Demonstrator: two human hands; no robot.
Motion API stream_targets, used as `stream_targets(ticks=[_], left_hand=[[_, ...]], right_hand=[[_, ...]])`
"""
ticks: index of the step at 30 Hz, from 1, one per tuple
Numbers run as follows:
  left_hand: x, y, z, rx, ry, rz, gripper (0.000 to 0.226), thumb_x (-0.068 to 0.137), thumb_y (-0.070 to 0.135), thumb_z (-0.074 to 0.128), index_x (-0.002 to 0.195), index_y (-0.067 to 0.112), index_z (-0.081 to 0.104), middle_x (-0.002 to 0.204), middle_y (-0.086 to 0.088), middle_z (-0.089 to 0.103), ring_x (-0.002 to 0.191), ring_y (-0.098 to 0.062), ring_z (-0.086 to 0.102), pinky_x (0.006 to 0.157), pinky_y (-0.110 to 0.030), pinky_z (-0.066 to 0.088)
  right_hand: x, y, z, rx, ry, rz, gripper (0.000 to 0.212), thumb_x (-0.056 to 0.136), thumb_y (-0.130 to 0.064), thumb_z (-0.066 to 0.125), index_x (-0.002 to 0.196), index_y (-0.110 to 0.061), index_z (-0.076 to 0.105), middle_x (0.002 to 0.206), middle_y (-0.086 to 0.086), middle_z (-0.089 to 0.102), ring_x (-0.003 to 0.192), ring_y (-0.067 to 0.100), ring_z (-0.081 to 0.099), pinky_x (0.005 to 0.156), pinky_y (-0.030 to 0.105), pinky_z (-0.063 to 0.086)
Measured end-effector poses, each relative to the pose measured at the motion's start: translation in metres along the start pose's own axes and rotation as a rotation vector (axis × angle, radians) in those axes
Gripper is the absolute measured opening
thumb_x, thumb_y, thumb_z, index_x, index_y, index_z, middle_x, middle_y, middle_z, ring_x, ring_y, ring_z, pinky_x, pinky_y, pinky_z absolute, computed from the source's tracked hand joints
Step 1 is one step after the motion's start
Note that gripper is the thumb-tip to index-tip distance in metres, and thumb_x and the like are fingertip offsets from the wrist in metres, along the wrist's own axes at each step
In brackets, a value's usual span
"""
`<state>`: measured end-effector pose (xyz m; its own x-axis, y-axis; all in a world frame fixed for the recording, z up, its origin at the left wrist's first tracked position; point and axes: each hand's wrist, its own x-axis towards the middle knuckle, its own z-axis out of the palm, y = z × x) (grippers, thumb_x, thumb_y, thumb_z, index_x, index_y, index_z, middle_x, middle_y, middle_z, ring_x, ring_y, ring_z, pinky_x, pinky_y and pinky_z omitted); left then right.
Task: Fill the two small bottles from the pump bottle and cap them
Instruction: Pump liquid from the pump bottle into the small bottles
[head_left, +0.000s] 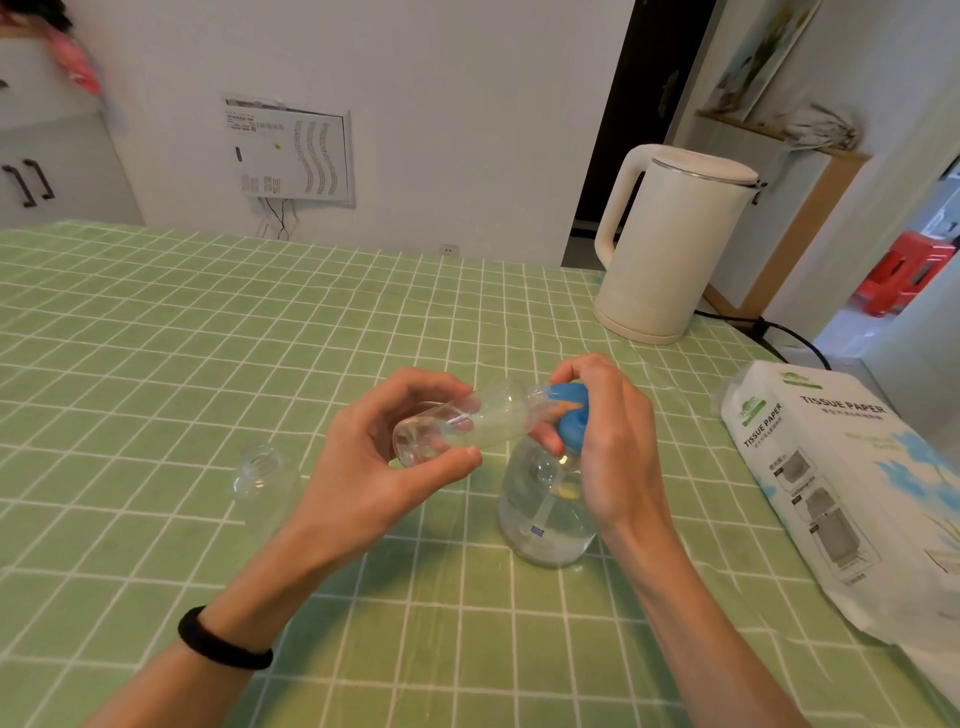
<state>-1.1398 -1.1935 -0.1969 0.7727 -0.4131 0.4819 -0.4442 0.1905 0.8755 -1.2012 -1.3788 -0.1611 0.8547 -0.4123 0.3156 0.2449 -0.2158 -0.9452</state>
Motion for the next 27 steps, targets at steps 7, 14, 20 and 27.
stream_targets(ticks=[7,14,20,27], left_hand=[[-0.0007,0.001,0.0012,0.003,0.007,-0.02,0.043,0.076,0.023,0.085,0.116,0.02,0.071,0.115,-0.002,0.078,0.105,-0.023,0.077,0.087,-0.048,0.063],[-0.0003,0.0004,-0.0013,0.004,0.002,-0.016,0.043,0.076,0.025,0.085,0.116,0.022,0.072,0.116,-0.001,0.078,0.108,-0.022,0.076,0.09,-0.04,0.063],[0.0006,-0.0006,-0.0022,0.003,0.008,-0.015,0.043,0.076,0.023,0.085,0.117,0.021,0.072,0.115,-0.001,0.078,0.105,-0.022,0.076,0.087,-0.04,0.064],[-0.0003,-0.0017,-0.001,-0.004,-0.009,-0.01,0.043,0.077,0.019,0.086,0.117,0.019,0.071,0.117,-0.004,0.077,0.107,-0.025,0.076,0.088,-0.041,0.065]], right_hand=[[0.0005,-0.0007,0.0004,-0.015,0.014,-0.008,0.025,0.096,-0.016,0.036,0.098,-0.001,0.056,0.06,0.009,0.045,0.05,0.013,0.047,0.053,0.029,0.038],[0.0003,0.0023,-0.0003,-0.034,0.015,-0.007,0.03,0.103,-0.027,0.04,0.09,-0.003,0.054,0.061,0.0,0.051,0.054,0.015,0.052,0.058,0.029,0.045],[0.0017,0.0013,-0.0005,-0.022,0.031,0.005,0.029,0.099,-0.024,0.039,0.089,-0.003,0.056,0.06,0.003,0.05,0.054,0.015,0.052,0.057,0.028,0.045],[0.0001,0.0013,0.0005,-0.042,0.033,0.002,0.022,0.1,-0.018,0.04,0.092,-0.007,0.058,0.06,0.003,0.049,0.052,0.012,0.05,0.056,0.035,0.04]])
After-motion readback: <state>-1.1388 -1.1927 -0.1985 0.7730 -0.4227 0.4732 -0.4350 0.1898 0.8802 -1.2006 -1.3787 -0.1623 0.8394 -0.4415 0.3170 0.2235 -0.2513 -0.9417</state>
